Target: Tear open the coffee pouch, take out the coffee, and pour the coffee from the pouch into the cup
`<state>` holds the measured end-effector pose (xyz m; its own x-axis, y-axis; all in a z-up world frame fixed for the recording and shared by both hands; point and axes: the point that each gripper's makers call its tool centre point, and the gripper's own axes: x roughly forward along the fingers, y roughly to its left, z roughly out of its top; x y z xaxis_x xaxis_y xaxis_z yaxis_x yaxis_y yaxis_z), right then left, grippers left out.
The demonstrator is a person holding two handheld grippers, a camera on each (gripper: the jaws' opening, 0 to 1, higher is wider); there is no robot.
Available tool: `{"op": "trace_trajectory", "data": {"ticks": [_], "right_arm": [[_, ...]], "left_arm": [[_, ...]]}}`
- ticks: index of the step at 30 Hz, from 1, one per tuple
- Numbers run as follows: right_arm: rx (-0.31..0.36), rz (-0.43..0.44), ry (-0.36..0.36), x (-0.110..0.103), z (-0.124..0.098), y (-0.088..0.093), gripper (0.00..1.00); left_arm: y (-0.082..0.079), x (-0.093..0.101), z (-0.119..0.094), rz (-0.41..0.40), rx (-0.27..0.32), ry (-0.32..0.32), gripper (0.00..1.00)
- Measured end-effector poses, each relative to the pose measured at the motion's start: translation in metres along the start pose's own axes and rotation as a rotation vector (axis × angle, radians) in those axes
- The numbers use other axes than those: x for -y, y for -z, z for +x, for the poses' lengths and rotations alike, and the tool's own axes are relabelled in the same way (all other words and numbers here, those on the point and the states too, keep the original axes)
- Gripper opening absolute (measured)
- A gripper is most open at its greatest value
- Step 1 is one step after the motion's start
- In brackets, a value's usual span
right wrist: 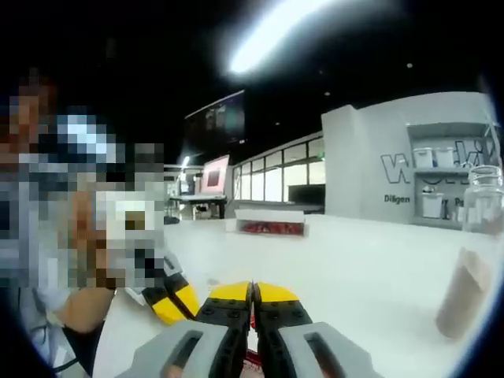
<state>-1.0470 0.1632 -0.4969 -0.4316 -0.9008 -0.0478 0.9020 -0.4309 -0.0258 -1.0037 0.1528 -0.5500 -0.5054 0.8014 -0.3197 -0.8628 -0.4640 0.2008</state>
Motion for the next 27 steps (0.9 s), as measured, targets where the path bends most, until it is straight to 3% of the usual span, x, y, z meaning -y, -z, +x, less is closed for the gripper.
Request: {"op": "trace_trajectory", "data": {"ticks": [15, 23, 27], "right_arm": [[0.011, 0.046, -0.037, -0.004, 0.000, -0.002, 0.03], [-0.026, 0.086, -0.092, -0.015, 0.011, 0.001, 0.03], [-0.055, 0.067, -0.099, -0.020, 0.019, -0.001, 0.03]], "left_arm": [[0.000, 0.001, -0.001, 0.005, -0.001, 0.002, 0.05], [0.000, 0.003, -0.001, 0.002, -0.003, 0.006, 0.05], [0.000, 0.004, -0.002, 0.009, -0.003, 0.007, 0.05]]}}
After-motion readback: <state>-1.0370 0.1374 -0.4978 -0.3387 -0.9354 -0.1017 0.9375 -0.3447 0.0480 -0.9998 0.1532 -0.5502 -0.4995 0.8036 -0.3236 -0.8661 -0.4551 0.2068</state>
